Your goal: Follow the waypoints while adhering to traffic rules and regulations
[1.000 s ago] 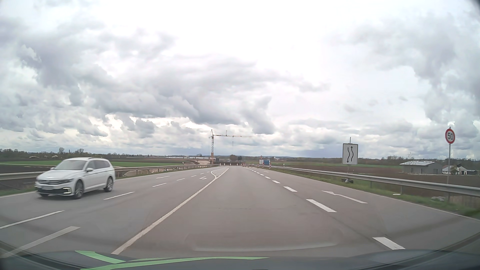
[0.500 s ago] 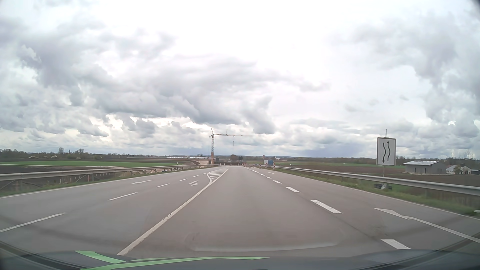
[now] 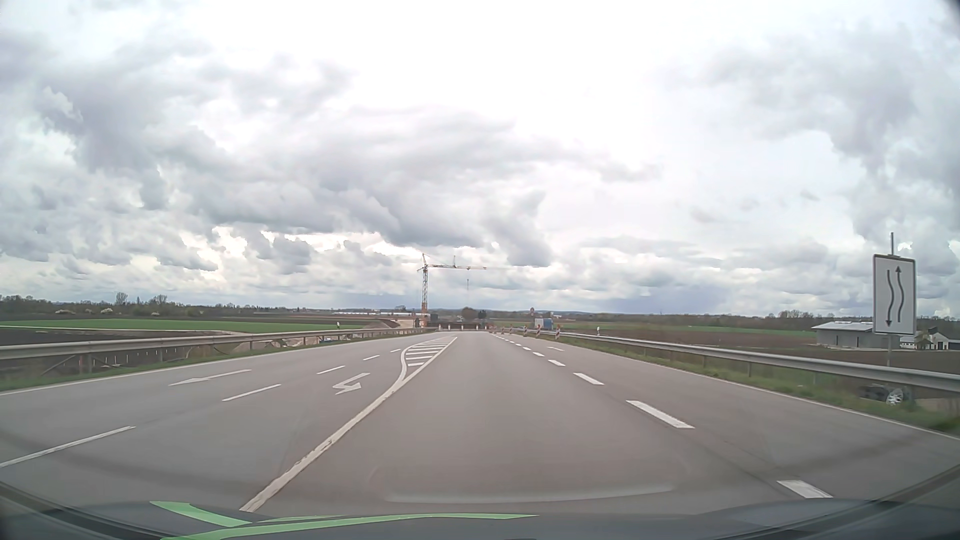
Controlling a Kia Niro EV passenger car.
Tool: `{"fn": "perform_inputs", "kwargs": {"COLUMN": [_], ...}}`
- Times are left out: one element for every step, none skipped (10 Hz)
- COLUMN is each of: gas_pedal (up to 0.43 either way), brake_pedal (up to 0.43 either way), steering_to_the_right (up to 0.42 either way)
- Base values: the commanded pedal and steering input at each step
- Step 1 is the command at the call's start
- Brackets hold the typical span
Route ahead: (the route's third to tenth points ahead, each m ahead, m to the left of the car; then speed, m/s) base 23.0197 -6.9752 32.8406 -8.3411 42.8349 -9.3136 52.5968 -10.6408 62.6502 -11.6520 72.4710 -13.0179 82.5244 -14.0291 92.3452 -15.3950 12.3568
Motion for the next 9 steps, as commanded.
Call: {"fn": "perform_inputs", "kwargs": {"gas_pedal": [0.067, 0.067, 0.067, 0.067, 0.067, 0.067, 0.067, 0.059, 0.059], "brake_pedal": [0.0, 0.0, 0.0, 0.0, 0.0, 0.0, 0.0, 0.0, 0.0], "steering_to_the_right": [0.0, 0.0, 0.0, 0.0, 0.0, 0.0, 0.0, 0.0, 0.001]}}
